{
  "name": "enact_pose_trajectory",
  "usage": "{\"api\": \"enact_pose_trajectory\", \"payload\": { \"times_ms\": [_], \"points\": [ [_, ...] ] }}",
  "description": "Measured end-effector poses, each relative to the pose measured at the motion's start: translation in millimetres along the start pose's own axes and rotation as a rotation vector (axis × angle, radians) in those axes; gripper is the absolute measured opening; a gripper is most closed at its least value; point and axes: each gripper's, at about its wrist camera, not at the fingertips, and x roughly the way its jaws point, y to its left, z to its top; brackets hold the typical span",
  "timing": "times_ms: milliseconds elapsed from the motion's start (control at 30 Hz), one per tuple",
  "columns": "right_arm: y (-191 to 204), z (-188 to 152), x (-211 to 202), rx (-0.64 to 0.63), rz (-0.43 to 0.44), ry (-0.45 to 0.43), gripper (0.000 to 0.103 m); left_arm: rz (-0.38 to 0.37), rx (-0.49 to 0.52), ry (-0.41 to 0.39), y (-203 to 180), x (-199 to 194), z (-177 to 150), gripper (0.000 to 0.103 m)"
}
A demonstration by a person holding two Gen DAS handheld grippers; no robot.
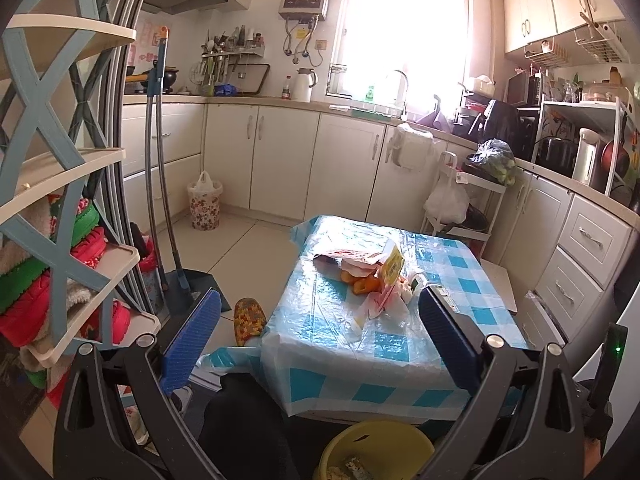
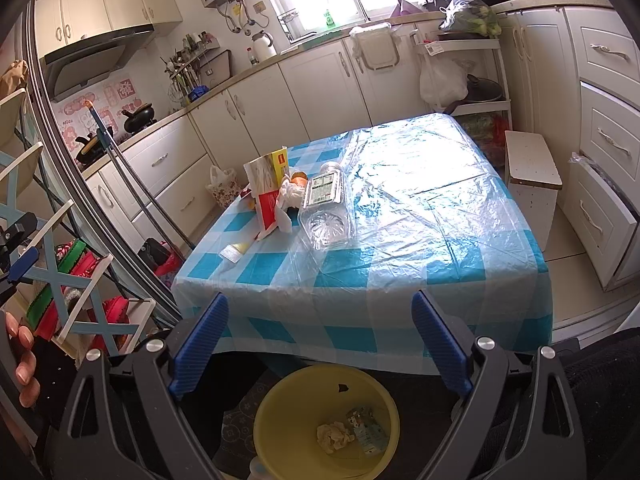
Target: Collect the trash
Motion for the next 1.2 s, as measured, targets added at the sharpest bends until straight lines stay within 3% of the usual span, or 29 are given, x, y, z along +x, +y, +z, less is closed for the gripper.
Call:
{"api": "enact_pose_trajectory", "payload": {
  "times_ms": [1200],
  "points": [
    [-2.9, 3.4, -6.6, -0.003, 0.008, -0.025, 0.089, 0.041, 0.044, 0.005, -0.8, 1.8, -2.6, 0.096]
  ]
}}
